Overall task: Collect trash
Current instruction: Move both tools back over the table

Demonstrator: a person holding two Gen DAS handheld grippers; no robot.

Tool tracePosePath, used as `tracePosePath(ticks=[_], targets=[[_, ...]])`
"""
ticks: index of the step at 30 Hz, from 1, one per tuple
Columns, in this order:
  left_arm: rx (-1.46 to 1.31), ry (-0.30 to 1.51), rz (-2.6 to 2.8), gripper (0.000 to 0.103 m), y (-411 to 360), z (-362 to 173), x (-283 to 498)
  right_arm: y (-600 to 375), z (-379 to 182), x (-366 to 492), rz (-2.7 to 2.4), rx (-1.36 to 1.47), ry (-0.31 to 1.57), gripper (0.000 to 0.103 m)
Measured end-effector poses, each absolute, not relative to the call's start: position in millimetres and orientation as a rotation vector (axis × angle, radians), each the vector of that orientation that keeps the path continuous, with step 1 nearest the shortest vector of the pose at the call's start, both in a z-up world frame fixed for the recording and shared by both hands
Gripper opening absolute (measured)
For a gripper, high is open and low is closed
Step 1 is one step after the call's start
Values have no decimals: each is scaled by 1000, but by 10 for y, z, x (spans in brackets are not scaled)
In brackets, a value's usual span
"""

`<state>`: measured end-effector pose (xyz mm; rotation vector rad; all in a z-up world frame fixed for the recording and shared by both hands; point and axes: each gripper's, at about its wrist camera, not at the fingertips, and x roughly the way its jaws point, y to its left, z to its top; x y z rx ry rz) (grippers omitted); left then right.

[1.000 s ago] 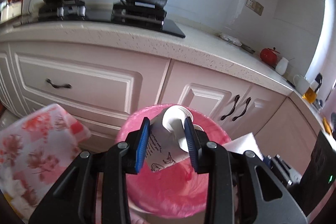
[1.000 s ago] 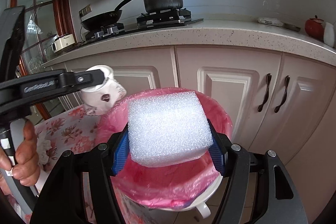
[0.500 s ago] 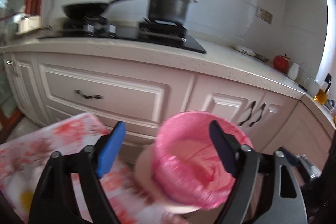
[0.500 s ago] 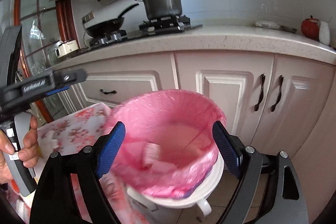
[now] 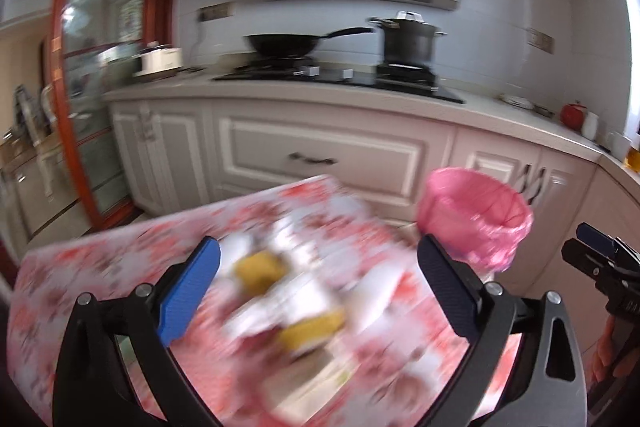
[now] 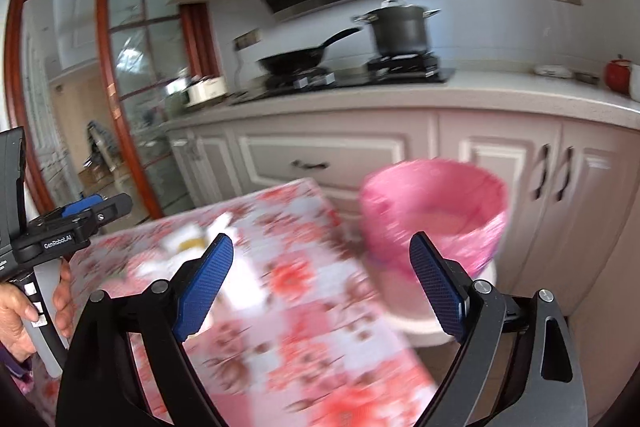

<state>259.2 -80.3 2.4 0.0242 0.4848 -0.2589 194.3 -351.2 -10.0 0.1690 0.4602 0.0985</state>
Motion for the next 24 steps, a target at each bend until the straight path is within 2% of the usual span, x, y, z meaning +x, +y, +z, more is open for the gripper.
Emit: tracePosePath(ticks=[9,21,24], targets=[[75,556,-78,96,93,-462,1898,-2644,-368,1810,215,127,544,85],[118,737,-53,96,110,-1143,1680,-2217,-707,1784,190,87,623,85],[103,774,-71,90,82,-1238,1722,-2215,-741,1815,182,85,635,85]])
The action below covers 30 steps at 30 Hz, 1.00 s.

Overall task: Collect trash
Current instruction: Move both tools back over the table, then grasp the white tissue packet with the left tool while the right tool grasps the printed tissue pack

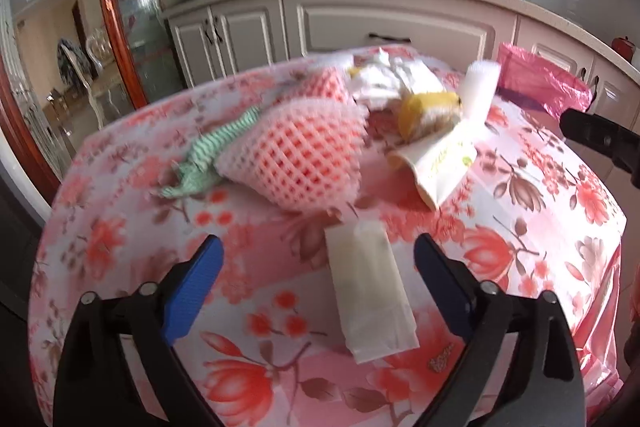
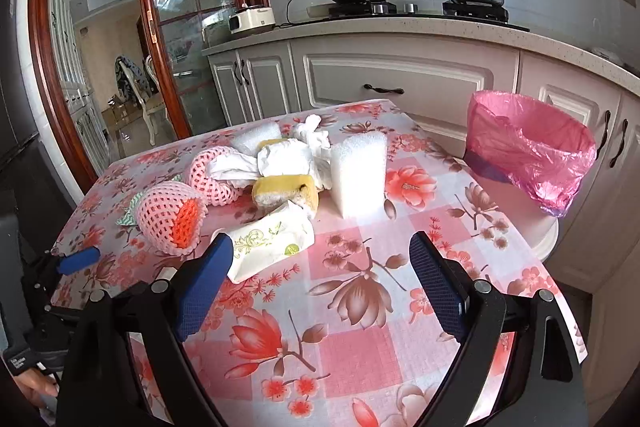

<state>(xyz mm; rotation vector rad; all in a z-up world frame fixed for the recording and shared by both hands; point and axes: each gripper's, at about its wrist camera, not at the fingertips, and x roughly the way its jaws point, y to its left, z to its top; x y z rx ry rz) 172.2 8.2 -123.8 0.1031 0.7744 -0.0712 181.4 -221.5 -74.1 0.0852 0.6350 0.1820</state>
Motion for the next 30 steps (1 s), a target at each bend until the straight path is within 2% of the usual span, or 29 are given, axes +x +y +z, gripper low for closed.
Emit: tracePosePath(ticks=[6,8,12,16,20,30], targets=[[132,809,-109,77,-65,-1398,1766,-2185,-818,1844,173,79,655,85],[136,826,-114,69,-83,-1448,1792,-2174,-857,1866,166,77,667,85],[129,860,-134,62,-88,-1544,1818,-2142,-923,1919,159,87,689,85],[131,879,-169,37,-82,-1620,1827,-2073,-987,2007,155,108,717,85],[146,846,-168,34,6,-1581,1783,-1945,-1035,2124,158,133,743,85],[112,756,-95,34,458,-1334,1698,-1526,-1095,2600,44,185,778,85]])
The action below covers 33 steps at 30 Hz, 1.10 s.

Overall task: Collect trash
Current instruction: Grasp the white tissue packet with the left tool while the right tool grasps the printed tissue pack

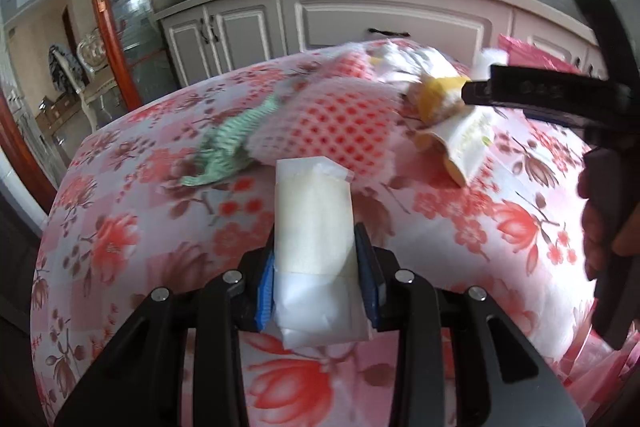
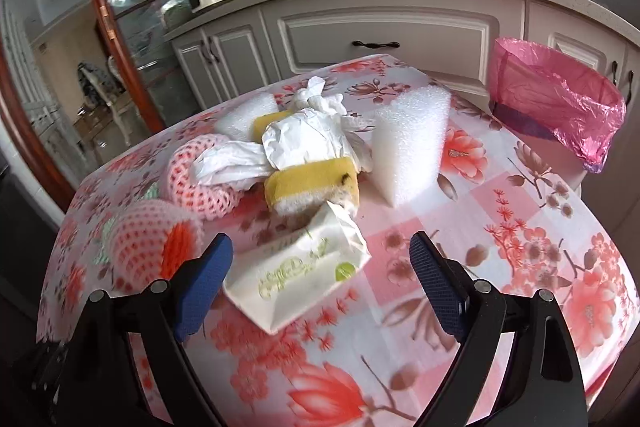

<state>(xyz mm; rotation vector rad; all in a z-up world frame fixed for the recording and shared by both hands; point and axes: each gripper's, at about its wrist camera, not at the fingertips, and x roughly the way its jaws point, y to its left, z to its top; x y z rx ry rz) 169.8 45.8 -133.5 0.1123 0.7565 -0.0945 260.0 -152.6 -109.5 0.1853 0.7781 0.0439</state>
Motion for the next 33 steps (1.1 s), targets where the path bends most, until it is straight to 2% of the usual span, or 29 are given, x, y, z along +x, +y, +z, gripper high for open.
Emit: tracePosePath(ticks=[7,14,23,30,33], targets=[[80,745,-53,34,740,-1256,1732,-1232,-1277,2837,-30,80,850,85],[18,756,-38,34,883,-1306,1727,-1439,-1321,2599,-15,46,892,85],[22,756,-102,34,601,-1315,1732,-2012,-1311,2144,-51,95,919,85],[44,751,-130,34,398,-1267,1723,-1925,-1314,2290,31,69,894,85],[47,739,-118,34,384,-1225,1696,-1810,-1349,2375,54,22,887,77]])
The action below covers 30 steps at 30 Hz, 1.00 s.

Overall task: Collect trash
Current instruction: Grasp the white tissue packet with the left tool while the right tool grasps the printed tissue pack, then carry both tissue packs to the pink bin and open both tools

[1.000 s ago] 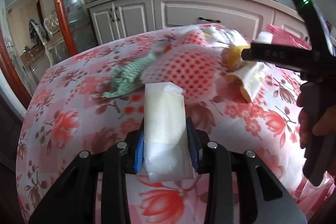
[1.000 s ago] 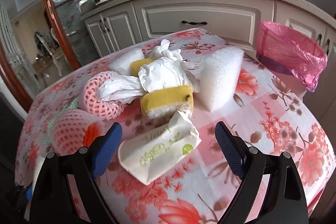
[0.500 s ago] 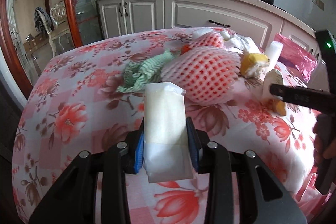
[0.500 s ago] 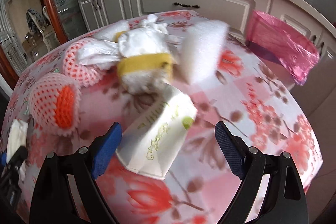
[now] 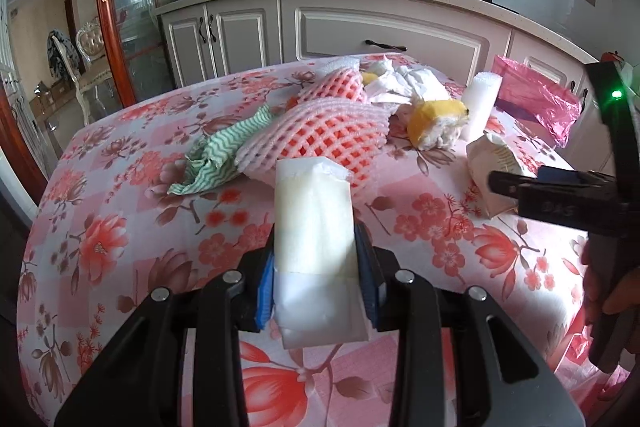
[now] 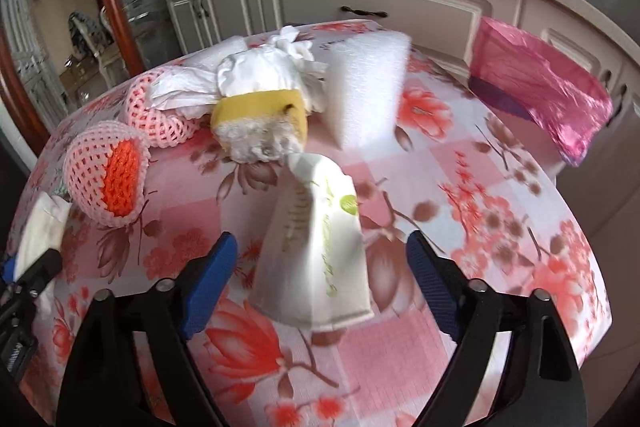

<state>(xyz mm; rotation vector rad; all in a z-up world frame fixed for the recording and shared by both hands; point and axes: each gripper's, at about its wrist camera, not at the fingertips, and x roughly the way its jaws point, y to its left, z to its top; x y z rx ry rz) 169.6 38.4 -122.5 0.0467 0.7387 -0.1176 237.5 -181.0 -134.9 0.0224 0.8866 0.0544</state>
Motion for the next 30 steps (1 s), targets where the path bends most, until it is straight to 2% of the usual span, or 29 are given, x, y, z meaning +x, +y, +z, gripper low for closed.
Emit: tracePosePath(ticks=[2,4,10,30], targets=[[45,737,-111,34,390,-1202,1679,-1762,-1396,2447,61,3,901,70],[45,736,-101,34,389,-1182,1659,-1761,-1457,2483,70,9,932,59],[46,742,-86,34,389,-1161,1645,-1805,-1437,2330,137,21,900,49],[129,701,-108,34,46,-1006,1559,-2075,-965,1834,213,82,699,48]])
